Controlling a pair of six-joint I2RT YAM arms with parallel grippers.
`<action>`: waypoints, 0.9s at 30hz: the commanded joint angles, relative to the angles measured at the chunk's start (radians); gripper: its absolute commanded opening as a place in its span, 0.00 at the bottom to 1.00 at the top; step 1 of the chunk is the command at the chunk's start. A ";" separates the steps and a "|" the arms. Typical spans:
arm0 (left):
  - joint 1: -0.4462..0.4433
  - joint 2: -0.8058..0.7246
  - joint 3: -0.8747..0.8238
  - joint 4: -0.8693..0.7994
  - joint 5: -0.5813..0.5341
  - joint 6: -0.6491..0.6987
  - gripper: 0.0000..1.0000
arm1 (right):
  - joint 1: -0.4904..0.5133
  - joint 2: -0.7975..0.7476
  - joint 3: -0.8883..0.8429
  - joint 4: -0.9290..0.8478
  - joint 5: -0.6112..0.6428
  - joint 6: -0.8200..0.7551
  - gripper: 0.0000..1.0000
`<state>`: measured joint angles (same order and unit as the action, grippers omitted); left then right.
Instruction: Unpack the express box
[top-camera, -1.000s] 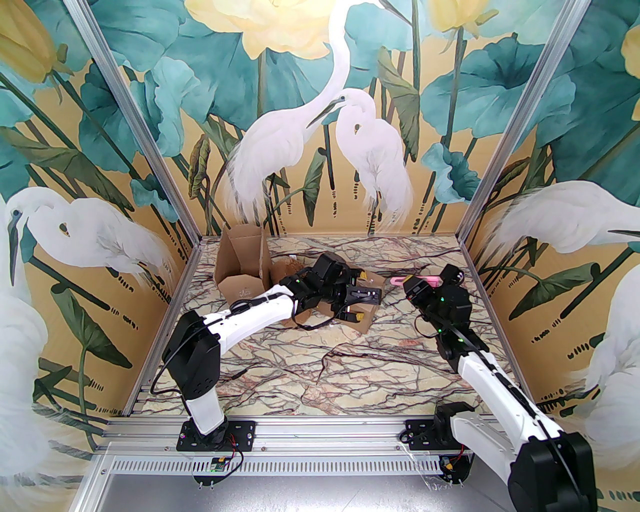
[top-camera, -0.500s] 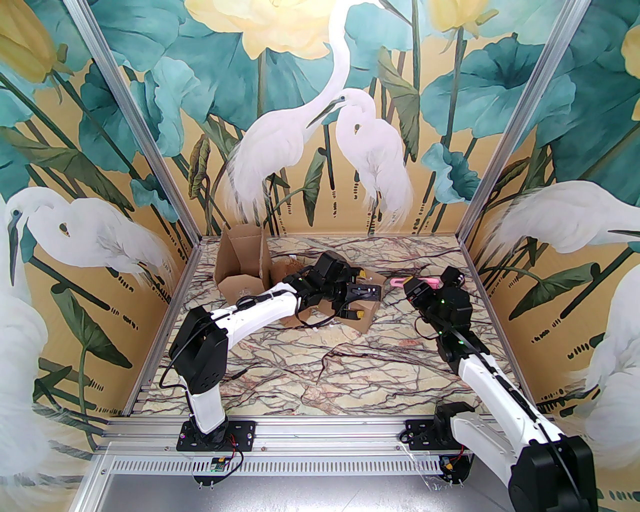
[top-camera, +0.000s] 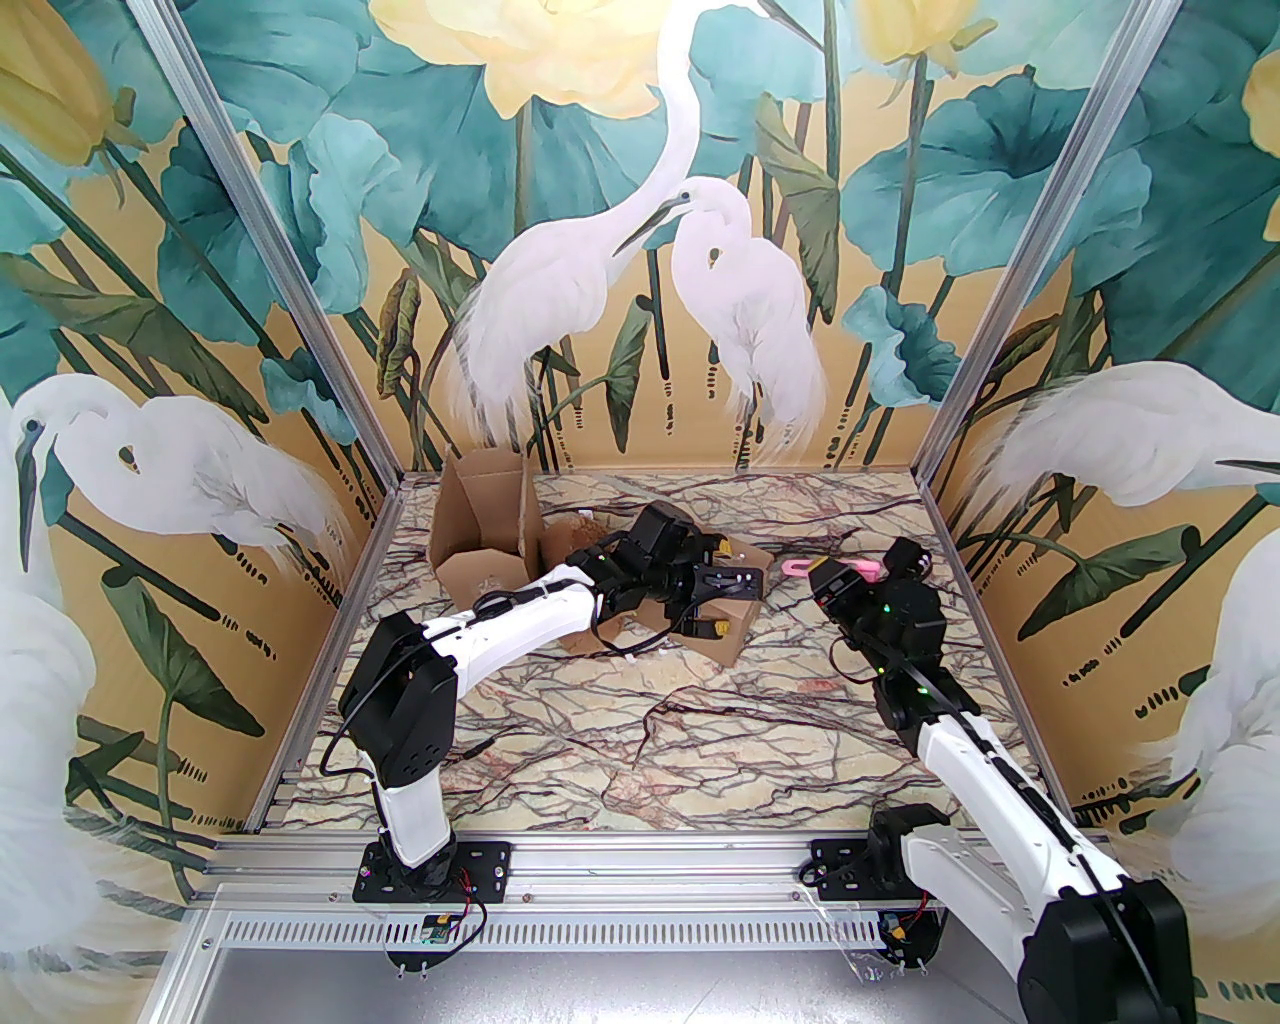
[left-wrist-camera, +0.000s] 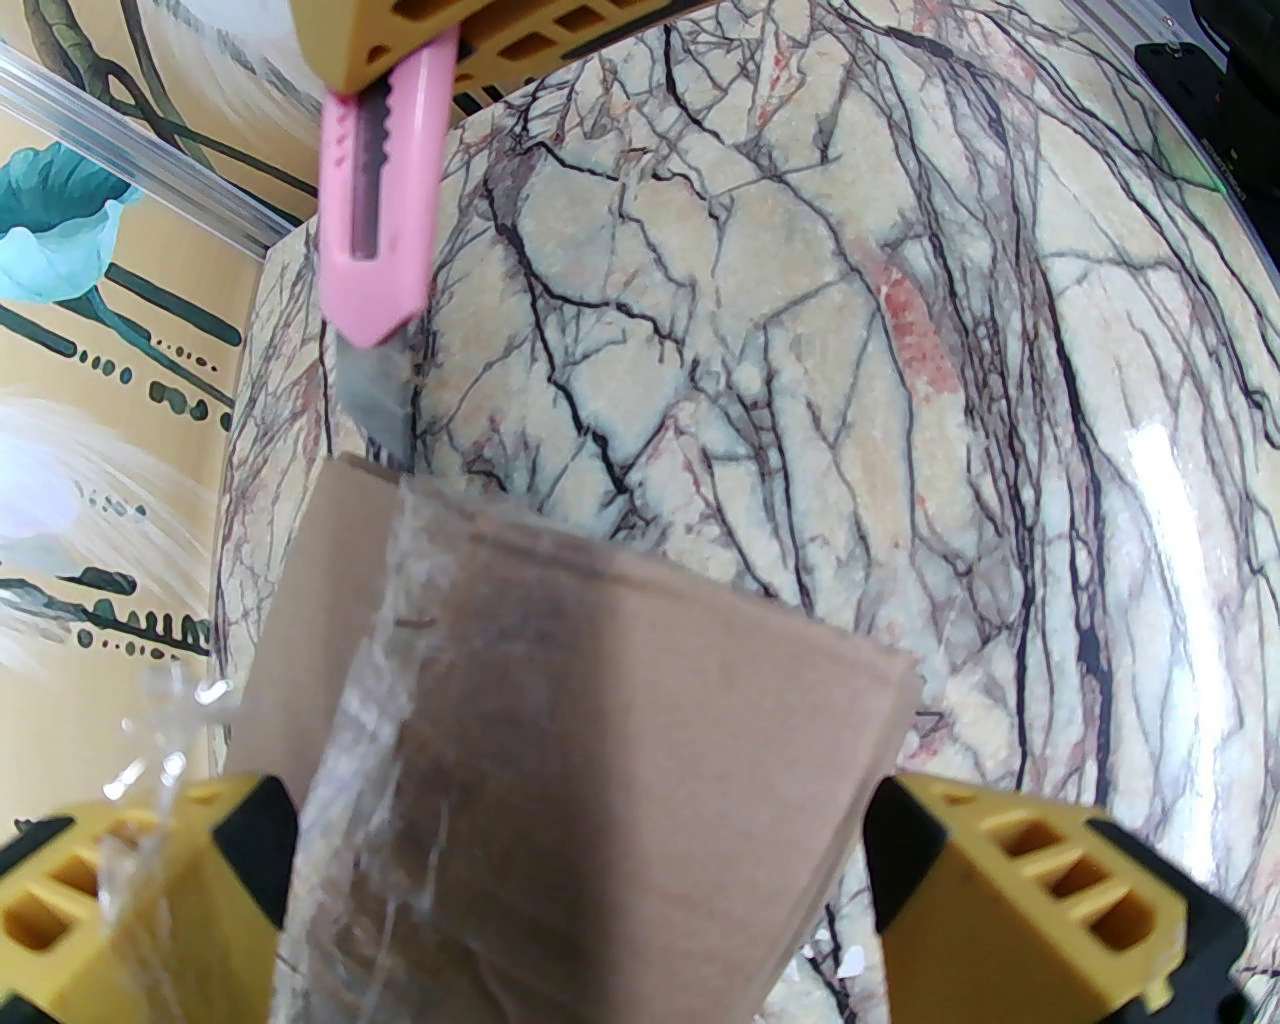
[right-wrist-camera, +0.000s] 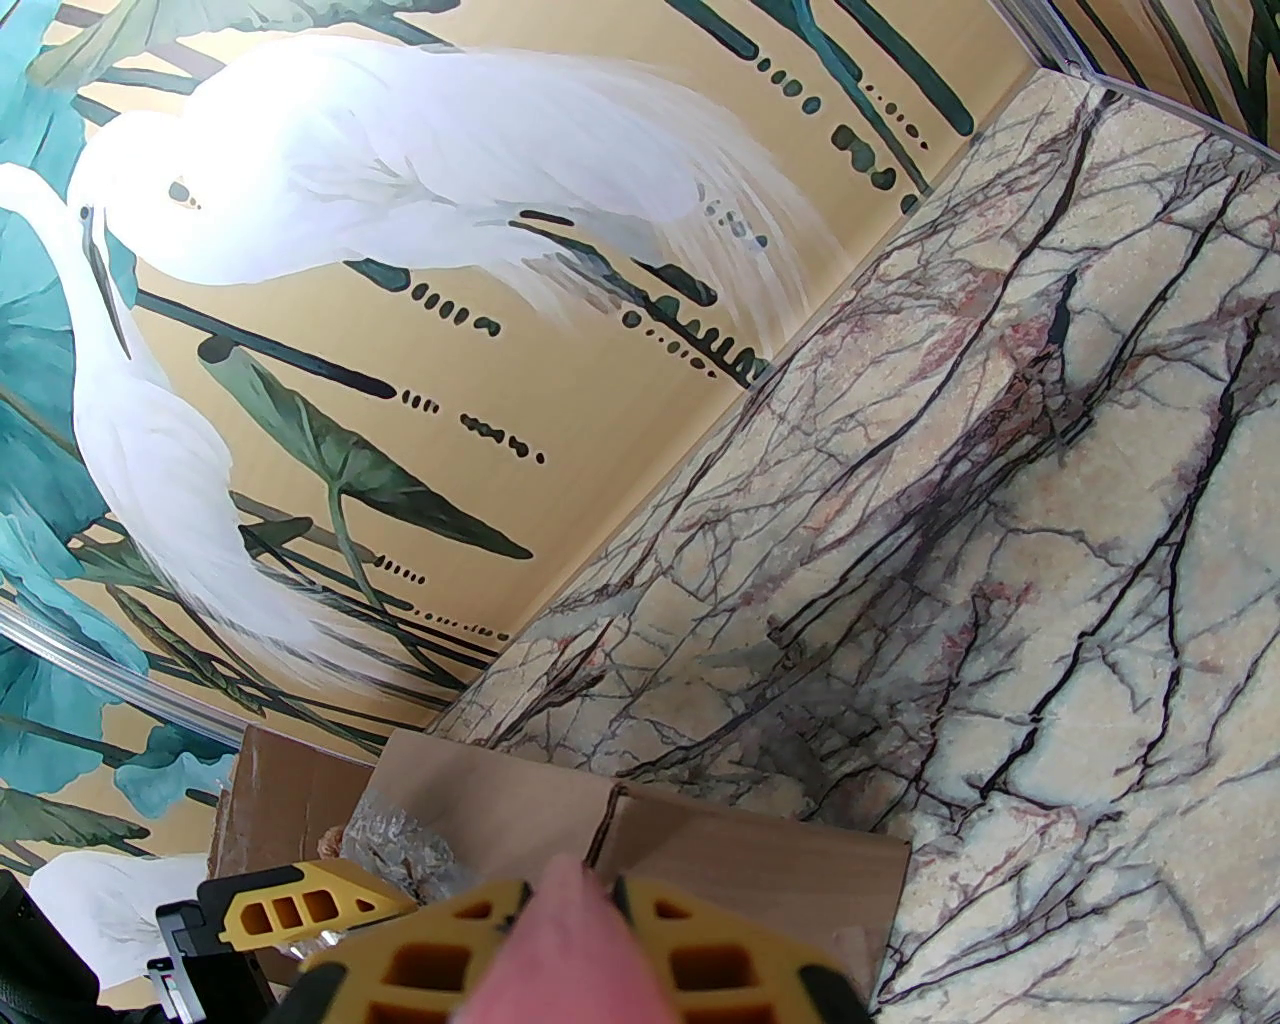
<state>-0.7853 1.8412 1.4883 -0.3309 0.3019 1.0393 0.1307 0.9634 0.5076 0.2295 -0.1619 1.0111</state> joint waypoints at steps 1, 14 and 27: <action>0.003 0.023 0.020 0.011 -0.003 -0.016 1.00 | 0.000 0.032 0.002 0.057 -0.023 0.014 0.00; 0.005 0.039 0.019 0.046 -0.034 -0.028 0.99 | 0.001 0.088 -0.035 0.182 -0.066 0.068 0.00; 0.008 0.107 0.108 0.152 -0.111 -0.080 1.00 | -0.001 0.081 -0.074 0.224 -0.216 0.224 0.00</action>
<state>-0.7868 1.9198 1.5459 -0.2867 0.2676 0.9878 0.1104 1.0485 0.4454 0.4370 -0.2138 1.1866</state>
